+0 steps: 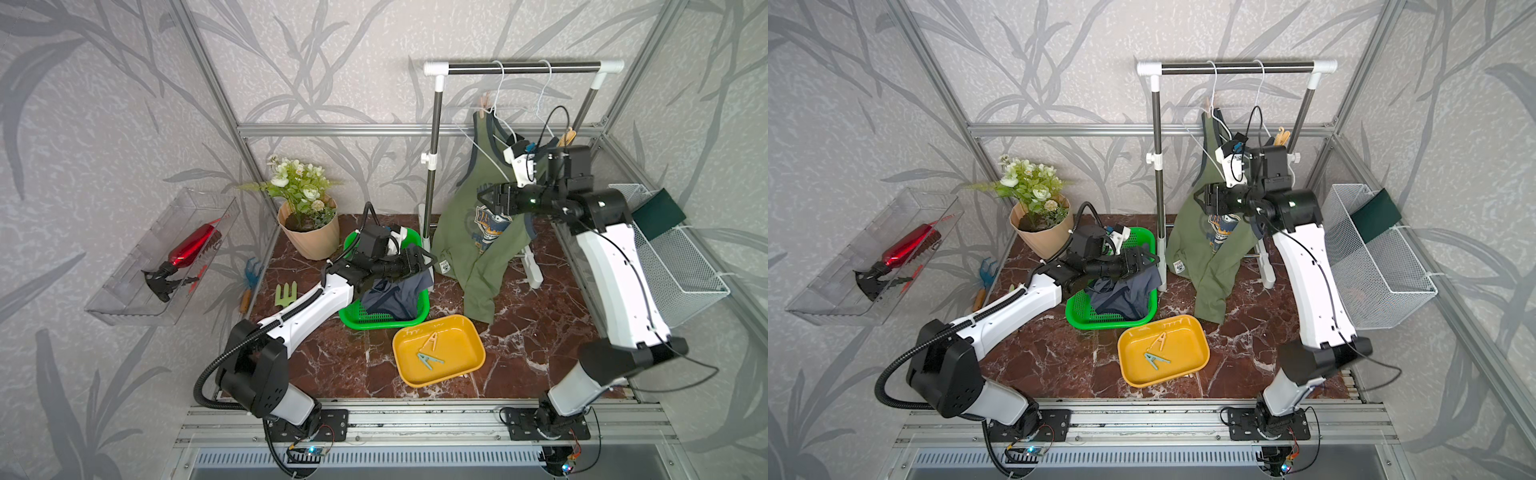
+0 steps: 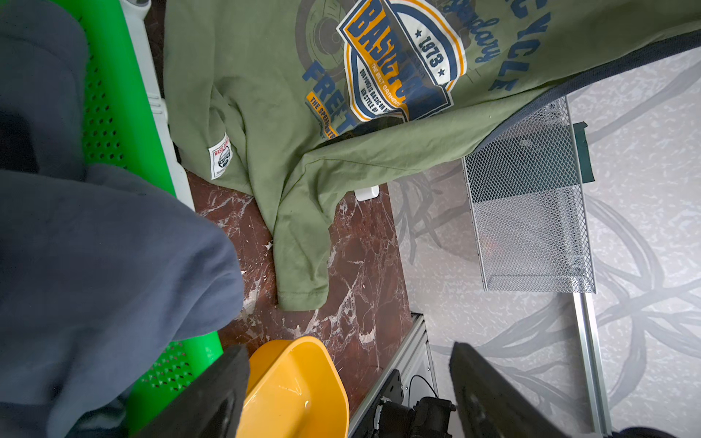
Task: Remove the clothespins securing tank tops to the hanger
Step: Place the hanger on the clothesline, then pick up the hanger from the clothesline.
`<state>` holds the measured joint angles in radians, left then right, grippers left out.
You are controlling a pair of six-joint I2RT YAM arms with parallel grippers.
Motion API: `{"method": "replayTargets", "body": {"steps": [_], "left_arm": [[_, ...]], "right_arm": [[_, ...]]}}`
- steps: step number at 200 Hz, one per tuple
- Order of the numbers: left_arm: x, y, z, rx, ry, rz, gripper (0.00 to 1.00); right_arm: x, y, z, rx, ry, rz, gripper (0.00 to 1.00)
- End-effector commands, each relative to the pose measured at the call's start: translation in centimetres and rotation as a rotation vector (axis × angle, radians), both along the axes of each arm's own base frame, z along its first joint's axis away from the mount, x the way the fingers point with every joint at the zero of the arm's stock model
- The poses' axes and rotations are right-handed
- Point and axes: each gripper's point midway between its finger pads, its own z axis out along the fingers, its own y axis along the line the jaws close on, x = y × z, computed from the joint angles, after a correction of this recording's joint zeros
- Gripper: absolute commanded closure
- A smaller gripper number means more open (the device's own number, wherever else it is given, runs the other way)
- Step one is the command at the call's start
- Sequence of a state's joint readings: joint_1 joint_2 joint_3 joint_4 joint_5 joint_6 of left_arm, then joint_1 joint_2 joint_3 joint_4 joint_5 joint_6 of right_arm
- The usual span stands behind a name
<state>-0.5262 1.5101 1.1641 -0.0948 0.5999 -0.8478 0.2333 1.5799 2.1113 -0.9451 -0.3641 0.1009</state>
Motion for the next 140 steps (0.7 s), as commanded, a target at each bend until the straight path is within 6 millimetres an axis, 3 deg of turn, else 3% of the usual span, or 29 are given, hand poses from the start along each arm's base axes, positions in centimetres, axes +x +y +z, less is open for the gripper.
{"method": "replayTargets", "body": {"steps": [1, 37, 63, 99, 140], "left_arm": [[-0.6, 0.2, 1.2, -0.007, -0.042, 0.001, 0.15], [-1.1, 0.8, 1.6, 0.047, -0.074, 0.004, 0.15], [-1.3, 1.4, 1.5, 0.076, -0.085, 0.011, 0.15], [-1.6, 2.0, 0.8, 0.113, -0.083, 0.026, 0.15], [-2.1, 3.3, -0.1, 0.183, -0.089, 0.047, 0.15]], "right_arm": [[-2.7, -2.3, 3.0, -0.042, -0.155, -0.077, 0.3], [-7.1, -6.7, 2.5, -0.15, -0.198, -0.233, 0.29], [-8.4, -10.0, 1.9, -0.226, -0.21, -0.365, 0.26], [-6.5, -13.4, 0.4, -0.28, -0.142, -0.48, 0.22], [-3.1, -15.9, 1.1, -0.199, -0.134, -0.549, 0.22]]}}
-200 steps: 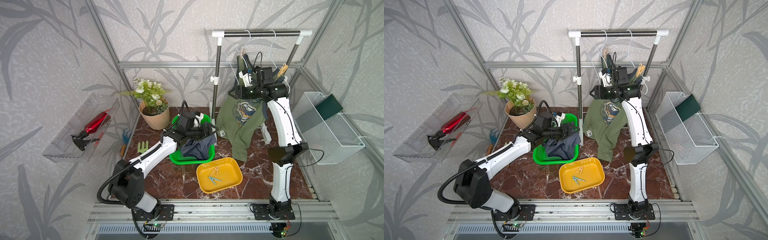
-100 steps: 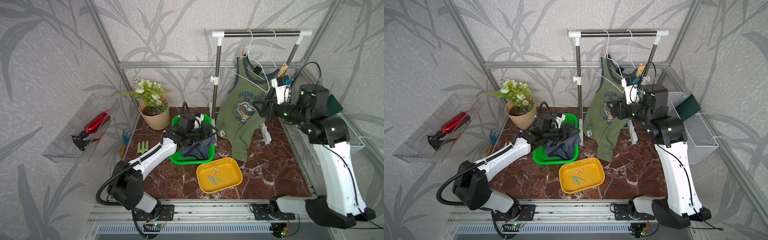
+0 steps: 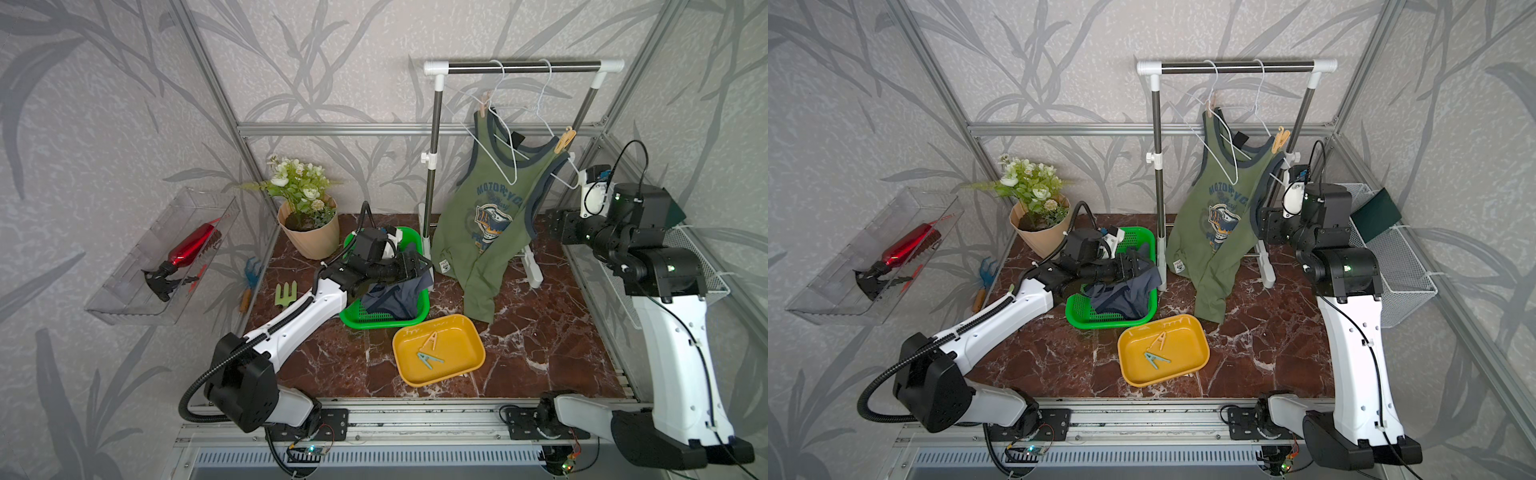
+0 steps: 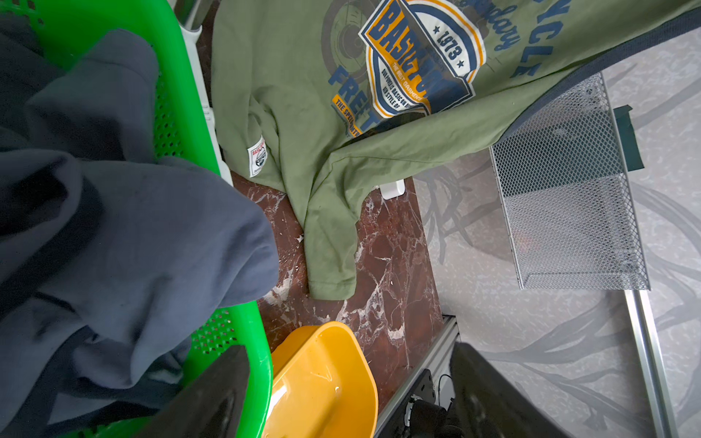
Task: Remove the clothespins securing tank tops to the hanger
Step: Pick up the hanger from the clothesline.
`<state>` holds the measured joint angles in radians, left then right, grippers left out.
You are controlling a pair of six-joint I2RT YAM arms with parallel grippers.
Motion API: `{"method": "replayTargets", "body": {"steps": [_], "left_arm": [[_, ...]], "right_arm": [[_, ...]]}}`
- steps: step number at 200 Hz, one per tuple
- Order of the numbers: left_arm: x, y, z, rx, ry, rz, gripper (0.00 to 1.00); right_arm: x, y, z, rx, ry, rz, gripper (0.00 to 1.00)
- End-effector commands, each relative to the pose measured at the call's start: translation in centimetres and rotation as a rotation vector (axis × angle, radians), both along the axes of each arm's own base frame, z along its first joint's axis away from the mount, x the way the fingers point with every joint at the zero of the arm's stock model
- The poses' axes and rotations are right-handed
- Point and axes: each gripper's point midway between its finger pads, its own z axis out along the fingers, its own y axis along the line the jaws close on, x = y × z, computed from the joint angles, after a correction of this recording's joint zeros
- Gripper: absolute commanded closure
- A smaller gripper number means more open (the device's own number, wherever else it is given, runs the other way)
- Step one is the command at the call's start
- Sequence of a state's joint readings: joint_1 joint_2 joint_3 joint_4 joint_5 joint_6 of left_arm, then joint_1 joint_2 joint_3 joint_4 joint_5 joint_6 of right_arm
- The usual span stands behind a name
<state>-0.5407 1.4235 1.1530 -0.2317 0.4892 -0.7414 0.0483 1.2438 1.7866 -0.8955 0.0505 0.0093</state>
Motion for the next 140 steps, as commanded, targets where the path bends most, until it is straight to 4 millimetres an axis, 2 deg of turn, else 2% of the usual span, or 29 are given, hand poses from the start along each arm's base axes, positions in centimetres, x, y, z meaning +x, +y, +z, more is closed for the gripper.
{"method": "replayTargets", "body": {"steps": [1, 26, 79, 102, 117, 140], "left_arm": [[-0.7, 1.2, -0.1, 0.059, -0.029, 0.016, 0.15], [-0.8, 1.5, -0.4, 0.071, -0.028, 0.02, 0.15], [-0.7, 1.2, -1.1, 0.071, -0.016, 0.011, 0.15], [-0.7, 1.1, -1.2, 0.073, -0.014, 0.008, 0.15], [-0.7, 1.2, -1.2, 0.08, -0.015, 0.007, 0.15], [-0.7, 1.4, -1.4, 0.096, -0.017, 0.011, 0.15]], "right_arm": [[1.8, -1.2, 1.5, 0.054, -0.04, -0.027, 0.22], [4.4, -0.5, 2.5, 0.1, -0.073, 0.03, 0.21], [7.9, 0.0, 5.7, 0.133, -0.22, 0.067, 0.21], [9.5, -0.1, 6.0, 0.138, -0.237, 0.06, 0.21], [9.7, -0.7, 6.1, 0.118, -0.241, 0.033, 0.22], [8.4, -1.2, 6.9, 0.091, -0.267, 0.006, 0.22]]}}
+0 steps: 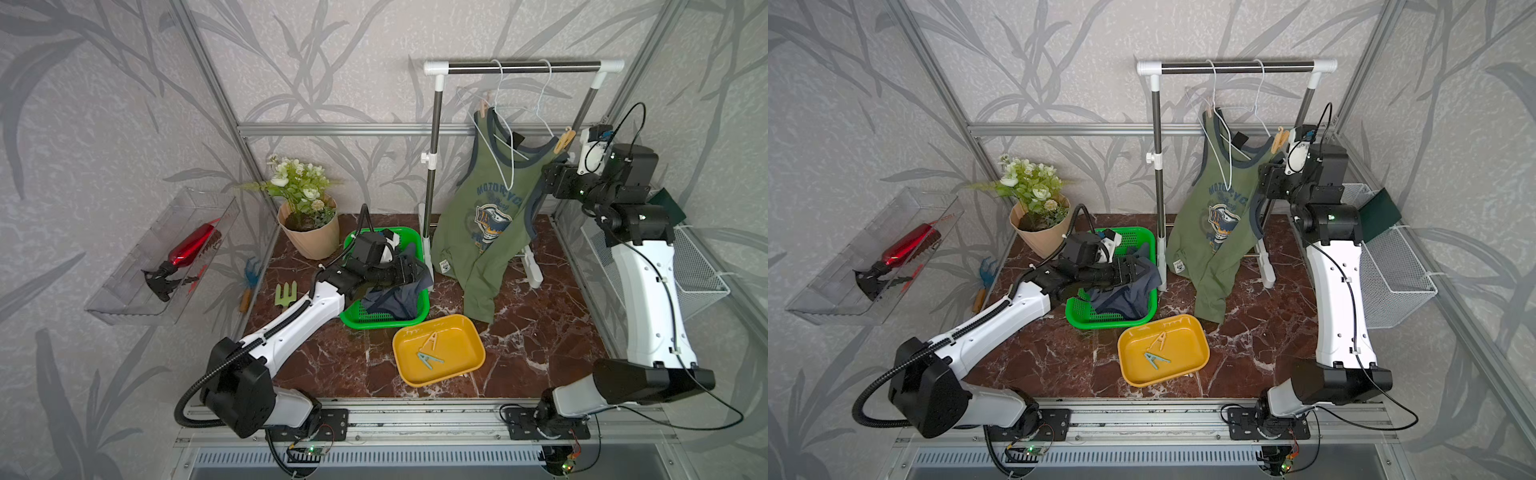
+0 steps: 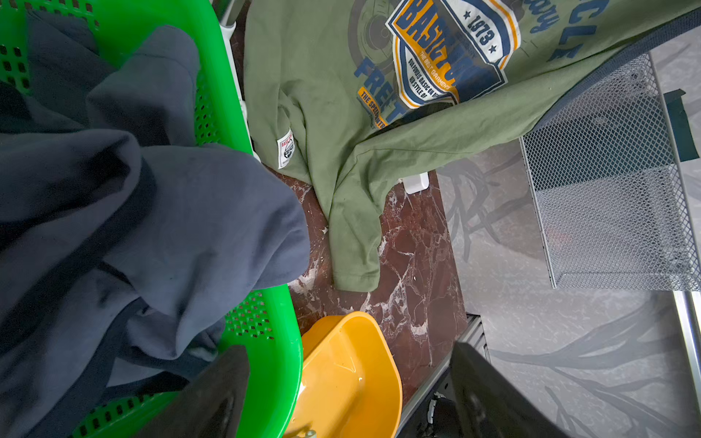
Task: Remove the clothespins securing tank tops to the hanger
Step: Pick up the hanger from the clothesline.
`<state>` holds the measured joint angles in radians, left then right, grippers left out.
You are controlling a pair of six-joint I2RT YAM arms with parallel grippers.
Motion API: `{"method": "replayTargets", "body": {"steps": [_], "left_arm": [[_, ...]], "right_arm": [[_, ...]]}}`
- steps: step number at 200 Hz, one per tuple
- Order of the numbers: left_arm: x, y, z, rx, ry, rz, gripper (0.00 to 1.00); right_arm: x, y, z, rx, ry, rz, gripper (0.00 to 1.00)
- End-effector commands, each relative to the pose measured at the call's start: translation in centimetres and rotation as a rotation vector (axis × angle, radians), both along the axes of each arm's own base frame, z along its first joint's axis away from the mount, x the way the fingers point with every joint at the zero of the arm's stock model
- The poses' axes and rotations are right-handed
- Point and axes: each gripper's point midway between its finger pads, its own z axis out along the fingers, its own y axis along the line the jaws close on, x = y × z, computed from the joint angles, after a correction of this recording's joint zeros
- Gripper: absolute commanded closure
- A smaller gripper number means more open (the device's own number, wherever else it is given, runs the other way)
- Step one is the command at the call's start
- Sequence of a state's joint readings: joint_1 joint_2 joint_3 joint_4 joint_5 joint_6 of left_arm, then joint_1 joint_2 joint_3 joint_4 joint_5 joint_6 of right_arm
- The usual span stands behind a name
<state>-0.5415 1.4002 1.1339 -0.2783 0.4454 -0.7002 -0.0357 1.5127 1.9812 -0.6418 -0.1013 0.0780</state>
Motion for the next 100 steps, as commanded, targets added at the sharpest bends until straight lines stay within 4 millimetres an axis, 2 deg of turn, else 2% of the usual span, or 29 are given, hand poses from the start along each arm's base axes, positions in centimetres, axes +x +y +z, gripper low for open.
{"method": "replayTargets", "body": {"steps": [1, 22, 66, 100], "left_arm": [[-0.2, 0.4, -0.5, 0.035, -0.01, -0.003, 0.15], [0.0, 0.0, -0.7, 0.031, -0.004, -0.013, 0.15], [0.2, -0.5, -0.9, 0.021, 0.012, -0.029, 0.15], [0.2, -0.4, -1.3, 0.03, 0.015, -0.024, 0.15]], "right_arm": [[-1.4, -0.7, 2.8, -0.023, -0.091, -0.038, 0.22], [-1.9, -0.8, 3.7, -0.052, -0.12, -0.043, 0.22], [0.8, 0.6, 3.5, -0.041, -0.069, 0.048, 0.22], [2.2, 1.7, 3.7, -0.016, -0.048, 0.11, 0.34]]}}
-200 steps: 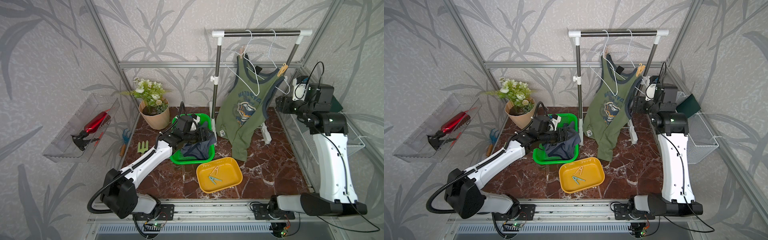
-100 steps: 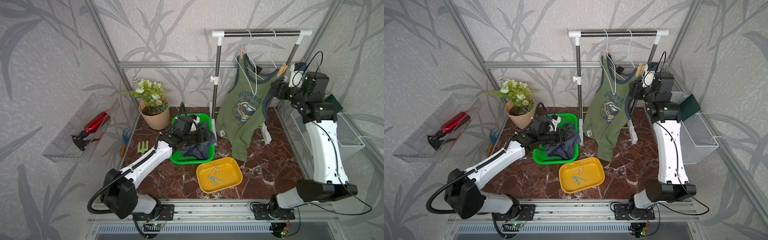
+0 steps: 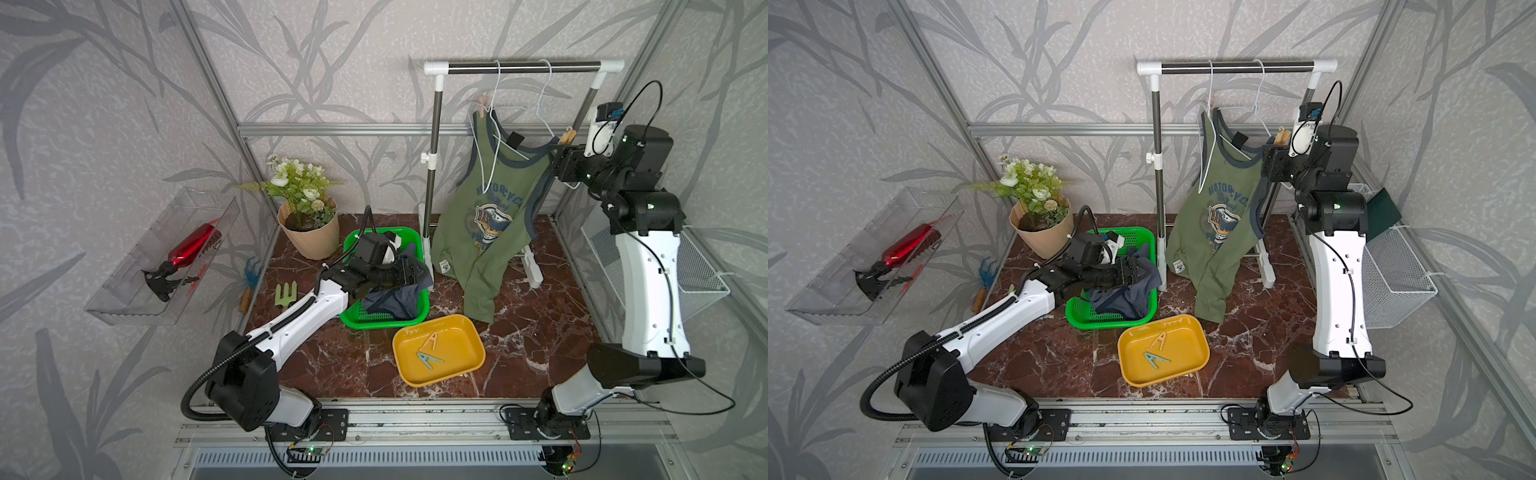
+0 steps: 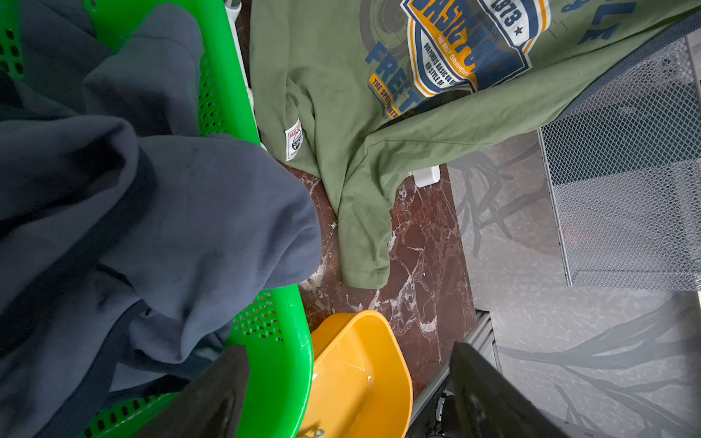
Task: Remove the clothespins securing tank tops to the hanger
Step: Pick up the hanger from the clothesline.
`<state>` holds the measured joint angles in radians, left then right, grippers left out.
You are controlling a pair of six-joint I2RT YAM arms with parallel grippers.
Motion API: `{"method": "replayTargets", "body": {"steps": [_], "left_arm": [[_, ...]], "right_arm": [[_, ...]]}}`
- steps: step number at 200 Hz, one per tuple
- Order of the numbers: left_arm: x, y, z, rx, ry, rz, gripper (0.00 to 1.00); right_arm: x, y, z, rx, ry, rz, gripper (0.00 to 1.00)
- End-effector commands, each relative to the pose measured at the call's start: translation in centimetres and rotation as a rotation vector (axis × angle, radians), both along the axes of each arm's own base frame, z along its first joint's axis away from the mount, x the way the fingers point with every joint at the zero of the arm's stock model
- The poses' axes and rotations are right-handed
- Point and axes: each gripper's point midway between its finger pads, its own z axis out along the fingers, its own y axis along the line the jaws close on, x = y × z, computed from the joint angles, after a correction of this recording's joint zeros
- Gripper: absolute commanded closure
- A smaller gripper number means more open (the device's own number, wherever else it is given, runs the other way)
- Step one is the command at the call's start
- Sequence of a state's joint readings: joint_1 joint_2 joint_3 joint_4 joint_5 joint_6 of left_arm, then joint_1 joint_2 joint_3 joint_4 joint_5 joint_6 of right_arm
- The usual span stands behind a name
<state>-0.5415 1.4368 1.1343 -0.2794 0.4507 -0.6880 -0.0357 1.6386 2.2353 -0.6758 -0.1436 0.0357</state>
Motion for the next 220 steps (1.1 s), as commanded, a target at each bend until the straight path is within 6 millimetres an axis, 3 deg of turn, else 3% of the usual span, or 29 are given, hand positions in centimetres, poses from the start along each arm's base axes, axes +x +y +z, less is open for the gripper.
{"method": "replayTargets", "body": {"steps": [1, 50, 94, 125, 137, 156, 163, 220], "left_arm": [[0.0, -0.2, 0.1, 0.007, -0.01, -0.014, 0.15], [0.2, -0.5, -0.2, 0.007, -0.002, -0.023, 0.15], [0.3, -0.6, -0.6, 0.007, 0.004, -0.025, 0.15], [0.3, -0.7, -0.6, 0.001, 0.006, -0.032, 0.16], [0.3, -0.7, -0.6, 0.001, 0.005, -0.031, 0.16], [0.2, -0.7, -0.6, 0.0, 0.006, -0.035, 0.15], [0.2, -0.7, -0.5, -0.002, 0.003, -0.035, 0.15], [-0.1, -0.5, 0.4, -0.006, -0.019, -0.034, 0.16]], "right_arm": [[1.1, 1.1, -1.3, 0.017, 0.063, 0.063, 0.35], [3.1, 2.2, -2.8, 0.021, 0.13, 0.105, 0.43], [3.1, 3.1, -3.1, 0.011, 0.133, 0.127, 0.78], [2.4, 4.4, -2.7, 0.009, 0.108, 0.175, 0.95], [1.8, 4.7, -2.3, 0.008, 0.091, 0.183, 1.0], [1.2, 4.7, -2.0, 0.016, 0.07, 0.181, 1.0], [-0.2, 4.7, -0.7, 0.018, 0.037, 0.181, 1.0], [-5.5, 3.7, 2.5, -0.003, -0.047, 0.129, 1.0]]}}
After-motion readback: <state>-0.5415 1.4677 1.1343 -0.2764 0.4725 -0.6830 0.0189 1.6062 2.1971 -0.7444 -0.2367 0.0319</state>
